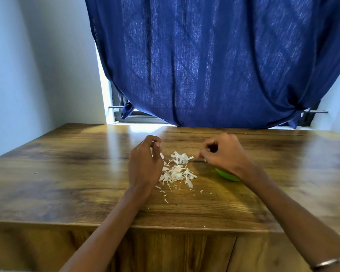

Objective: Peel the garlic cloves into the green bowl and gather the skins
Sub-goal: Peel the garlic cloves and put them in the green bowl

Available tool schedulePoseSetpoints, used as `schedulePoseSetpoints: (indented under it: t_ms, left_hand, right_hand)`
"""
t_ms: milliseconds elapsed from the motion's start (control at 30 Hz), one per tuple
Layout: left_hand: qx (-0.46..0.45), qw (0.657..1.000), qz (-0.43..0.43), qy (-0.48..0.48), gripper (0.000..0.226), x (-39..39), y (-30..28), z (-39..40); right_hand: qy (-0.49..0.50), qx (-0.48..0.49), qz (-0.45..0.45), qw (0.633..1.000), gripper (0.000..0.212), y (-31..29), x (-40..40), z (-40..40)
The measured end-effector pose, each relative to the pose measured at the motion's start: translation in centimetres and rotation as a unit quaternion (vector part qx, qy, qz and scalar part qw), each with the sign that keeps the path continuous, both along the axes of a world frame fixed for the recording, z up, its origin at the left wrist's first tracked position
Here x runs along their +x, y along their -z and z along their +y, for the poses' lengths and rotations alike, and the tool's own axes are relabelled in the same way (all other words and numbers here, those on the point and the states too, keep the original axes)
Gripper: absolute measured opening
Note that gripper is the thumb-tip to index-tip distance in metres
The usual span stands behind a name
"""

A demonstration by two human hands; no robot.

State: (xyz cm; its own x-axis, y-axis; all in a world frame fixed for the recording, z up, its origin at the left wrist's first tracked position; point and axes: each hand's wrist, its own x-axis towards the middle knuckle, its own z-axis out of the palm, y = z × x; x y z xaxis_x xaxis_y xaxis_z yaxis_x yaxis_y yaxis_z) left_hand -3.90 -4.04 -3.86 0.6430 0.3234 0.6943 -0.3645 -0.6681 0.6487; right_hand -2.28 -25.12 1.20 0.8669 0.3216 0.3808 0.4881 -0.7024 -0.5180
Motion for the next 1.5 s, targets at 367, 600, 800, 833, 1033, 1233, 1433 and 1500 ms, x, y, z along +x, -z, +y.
schedulePoseSetpoints:
  t_ms: [367,600,800,833,1033,1233,1433,1500]
  left_hand:
    - [-0.084,0.996,-0.006,-0.022,0.039,0.8,0.2,1.8]
    - [-0.087,0.996,0.017,-0.004,0.047,0.8,0.4,1.8]
    - [-0.088,0.996,0.027,0.012,0.040,0.7,0.4,1.6]
    - [-0.086,0.996,0.031,0.014,0.039,0.7,0.4,1.6]
    - [-0.071,0.996,0.046,0.018,0.035,0.8,0.5,1.5]
    - [-0.062,0.993,0.069,0.077,0.024,1.2,0.6,1.0]
    - [-0.115,0.972,0.092,0.182,0.022,1.2,0.4,0.5]
    - [-0.154,0.965,0.082,0.195,0.025,1.2,0.3,0.6]
  right_hand:
    - [-0.024,-0.076,-0.013,0.997,0.021,1.2,2.4,5.9]
    - [-0.047,-0.129,-0.011,0.991,0.024,1.6,2.7,9.4]
    - [-0.006,-0.209,-0.014,0.978,0.014,2.0,2.9,10.0]
    - [-0.005,-0.212,-0.010,0.977,0.014,2.0,2.9,10.0]
    - [0.003,-0.106,0.032,0.994,0.011,1.5,3.1,8.9]
    - [-0.014,0.113,0.078,0.990,0.012,1.4,3.1,6.5]
    - [-0.034,0.226,0.111,0.967,0.019,2.0,2.5,6.3]
    - [-0.033,0.225,0.113,0.967,0.025,2.2,2.5,6.1]
